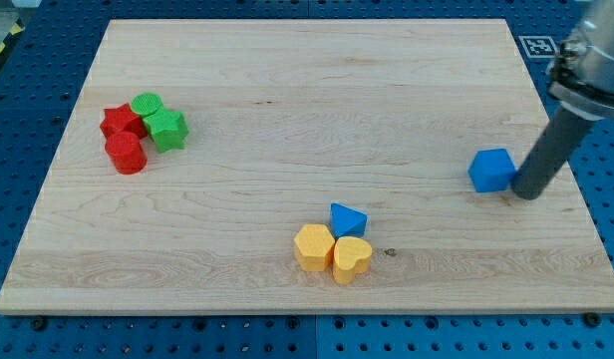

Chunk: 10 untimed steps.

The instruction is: Move the blue cube parallel right to the red circle

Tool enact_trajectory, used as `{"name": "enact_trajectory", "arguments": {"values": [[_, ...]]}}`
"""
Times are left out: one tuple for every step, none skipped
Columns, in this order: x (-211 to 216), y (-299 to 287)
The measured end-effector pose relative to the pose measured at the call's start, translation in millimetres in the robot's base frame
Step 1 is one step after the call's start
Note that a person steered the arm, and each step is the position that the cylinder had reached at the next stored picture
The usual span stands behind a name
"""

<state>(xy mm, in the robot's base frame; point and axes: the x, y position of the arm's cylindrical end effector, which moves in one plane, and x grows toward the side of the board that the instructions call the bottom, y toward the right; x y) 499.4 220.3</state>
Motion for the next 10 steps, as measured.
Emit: {"name": "enact_trajectory", "arguments": {"values": [[-2.4, -19.4], [-4.9, -18.6], [-14.1, -5.6], [-14.1, -5.6], [-25.0, -9.6], [-34.6, -31.2], [-34.6, -54.9], [-38.9, -82.1], [-56.7, -105.9], [-64.2, -125.6]]}}
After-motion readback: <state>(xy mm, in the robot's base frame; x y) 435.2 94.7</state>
